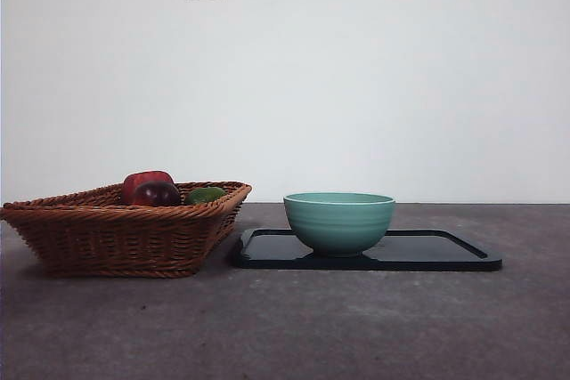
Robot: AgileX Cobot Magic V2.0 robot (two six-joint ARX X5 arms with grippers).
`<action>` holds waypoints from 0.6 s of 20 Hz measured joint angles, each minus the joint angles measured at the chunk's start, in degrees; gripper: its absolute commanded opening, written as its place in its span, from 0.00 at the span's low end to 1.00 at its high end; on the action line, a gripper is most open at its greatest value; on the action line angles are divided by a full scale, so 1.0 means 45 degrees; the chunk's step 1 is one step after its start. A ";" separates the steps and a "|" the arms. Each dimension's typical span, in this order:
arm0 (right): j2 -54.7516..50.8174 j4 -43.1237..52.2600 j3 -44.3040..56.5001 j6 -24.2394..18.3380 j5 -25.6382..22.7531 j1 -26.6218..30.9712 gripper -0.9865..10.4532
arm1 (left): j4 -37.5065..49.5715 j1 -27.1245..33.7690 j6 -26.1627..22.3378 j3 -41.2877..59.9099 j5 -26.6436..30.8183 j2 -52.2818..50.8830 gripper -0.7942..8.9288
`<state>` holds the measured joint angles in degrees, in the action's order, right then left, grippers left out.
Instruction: Pick up the wifruite, put it on the bowl, pick up the plate, put it on desk
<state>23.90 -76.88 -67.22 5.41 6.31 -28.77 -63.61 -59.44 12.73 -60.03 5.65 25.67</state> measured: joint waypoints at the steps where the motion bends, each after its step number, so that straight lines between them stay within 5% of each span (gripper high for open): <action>1: -0.0058 0.0000 0.0000 0.0024 0.0053 0.0000 0.61 | 0.0005 0.0000 0.0000 0.0000 0.0000 0.0000 0.73; 12: -0.0053 0.0000 0.0000 0.0559 0.0627 0.0000 0.61 | 0.0000 0.0000 0.0000 0.0005 0.0000 0.0000 0.73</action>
<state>23.66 -76.88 -67.22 7.92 9.13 -28.77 -63.61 -59.44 12.73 -60.01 5.65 25.67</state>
